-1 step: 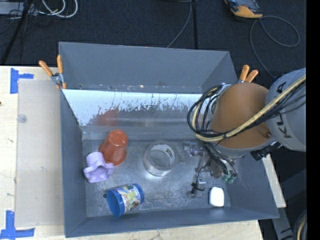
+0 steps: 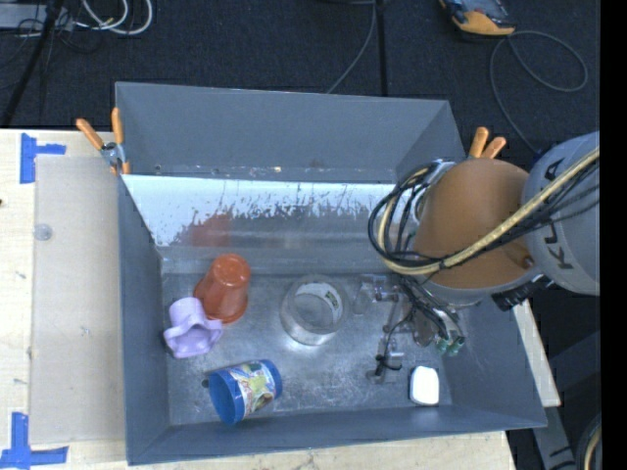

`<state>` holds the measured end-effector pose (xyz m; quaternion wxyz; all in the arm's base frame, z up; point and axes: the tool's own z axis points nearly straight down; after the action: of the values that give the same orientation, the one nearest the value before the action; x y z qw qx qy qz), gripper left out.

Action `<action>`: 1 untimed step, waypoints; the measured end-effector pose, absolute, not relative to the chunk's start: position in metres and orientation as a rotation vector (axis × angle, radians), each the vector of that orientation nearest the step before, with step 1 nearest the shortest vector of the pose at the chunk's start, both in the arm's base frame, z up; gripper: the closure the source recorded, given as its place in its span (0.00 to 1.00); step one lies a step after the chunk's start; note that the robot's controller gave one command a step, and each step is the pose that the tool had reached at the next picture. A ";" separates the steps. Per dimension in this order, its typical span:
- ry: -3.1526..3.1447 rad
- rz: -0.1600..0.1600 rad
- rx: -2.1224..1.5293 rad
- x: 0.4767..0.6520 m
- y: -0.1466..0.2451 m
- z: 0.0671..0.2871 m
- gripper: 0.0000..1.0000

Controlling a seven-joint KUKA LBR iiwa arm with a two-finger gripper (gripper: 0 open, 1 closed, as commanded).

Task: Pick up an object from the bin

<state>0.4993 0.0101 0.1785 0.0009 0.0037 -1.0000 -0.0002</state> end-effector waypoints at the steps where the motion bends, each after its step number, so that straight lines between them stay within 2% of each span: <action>1: -3.142 0.001 0.112 0.520 0.023 0.152 0.00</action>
Offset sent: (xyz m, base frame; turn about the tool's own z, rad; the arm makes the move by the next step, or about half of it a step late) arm 0.0490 -0.0007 -0.0698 -0.2287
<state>0.5202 0.0225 0.1523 -0.0010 0.0358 -0.9994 0.0002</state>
